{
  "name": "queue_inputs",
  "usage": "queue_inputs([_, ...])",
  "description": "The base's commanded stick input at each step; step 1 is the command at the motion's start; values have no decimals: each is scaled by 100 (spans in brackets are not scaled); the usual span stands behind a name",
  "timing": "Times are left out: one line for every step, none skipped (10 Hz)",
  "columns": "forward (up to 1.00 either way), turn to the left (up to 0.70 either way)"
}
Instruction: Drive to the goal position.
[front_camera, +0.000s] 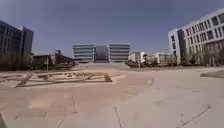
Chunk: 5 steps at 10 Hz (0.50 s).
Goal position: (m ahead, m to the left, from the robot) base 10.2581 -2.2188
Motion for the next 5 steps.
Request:
queue_inputs([70,-32])
queue_inputs([70,-21])
queue_inputs([70,-9])
queue_inputs([70,0])
queue_inputs([70,0])
